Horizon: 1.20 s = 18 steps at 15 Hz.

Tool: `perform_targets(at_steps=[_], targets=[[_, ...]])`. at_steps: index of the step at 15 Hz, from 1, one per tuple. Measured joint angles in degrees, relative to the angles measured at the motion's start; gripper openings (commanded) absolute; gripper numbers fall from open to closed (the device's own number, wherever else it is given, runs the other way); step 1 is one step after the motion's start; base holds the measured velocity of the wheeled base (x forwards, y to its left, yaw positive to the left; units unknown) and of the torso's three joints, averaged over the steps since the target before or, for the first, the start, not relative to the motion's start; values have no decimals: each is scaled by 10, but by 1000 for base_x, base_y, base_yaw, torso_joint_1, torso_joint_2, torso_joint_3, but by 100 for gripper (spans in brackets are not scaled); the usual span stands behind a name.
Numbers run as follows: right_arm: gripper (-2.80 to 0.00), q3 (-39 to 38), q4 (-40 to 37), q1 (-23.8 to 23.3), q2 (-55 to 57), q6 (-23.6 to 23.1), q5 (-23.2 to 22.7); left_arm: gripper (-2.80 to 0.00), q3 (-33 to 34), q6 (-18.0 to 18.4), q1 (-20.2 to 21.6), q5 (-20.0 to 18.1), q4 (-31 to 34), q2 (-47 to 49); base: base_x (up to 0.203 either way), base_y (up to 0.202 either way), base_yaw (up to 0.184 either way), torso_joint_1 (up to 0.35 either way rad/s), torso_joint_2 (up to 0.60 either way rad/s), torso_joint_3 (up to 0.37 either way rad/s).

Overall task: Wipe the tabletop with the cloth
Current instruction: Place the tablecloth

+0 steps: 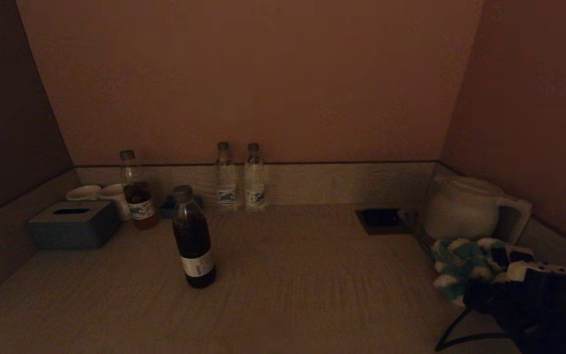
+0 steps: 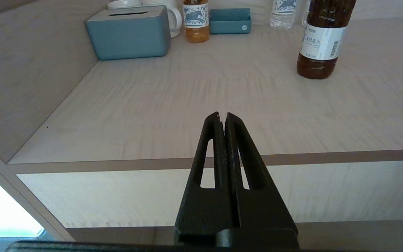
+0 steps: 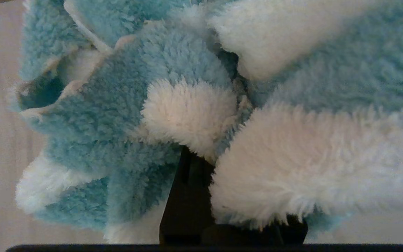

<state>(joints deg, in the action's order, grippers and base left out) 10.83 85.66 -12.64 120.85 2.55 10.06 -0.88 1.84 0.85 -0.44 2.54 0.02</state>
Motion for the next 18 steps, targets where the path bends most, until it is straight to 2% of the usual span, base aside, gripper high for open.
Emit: perform_targets(at_steps=[1, 9, 18], targets=[[0, 0, 0, 0, 1, 1, 0, -280, 0, 0, 0, 0, 0, 0, 0, 0, 0, 0, 0, 0], [0, -15, 0, 0, -5, 2, -3, -280, 0, 0, 0, 0, 0, 0, 0, 0, 0, 0, 0, 0], [0, -75, -1, 17, -126, -1, -6, -280, 0, 0, 0, 0, 0, 0, 0, 0, 0, 0, 0, 0]])
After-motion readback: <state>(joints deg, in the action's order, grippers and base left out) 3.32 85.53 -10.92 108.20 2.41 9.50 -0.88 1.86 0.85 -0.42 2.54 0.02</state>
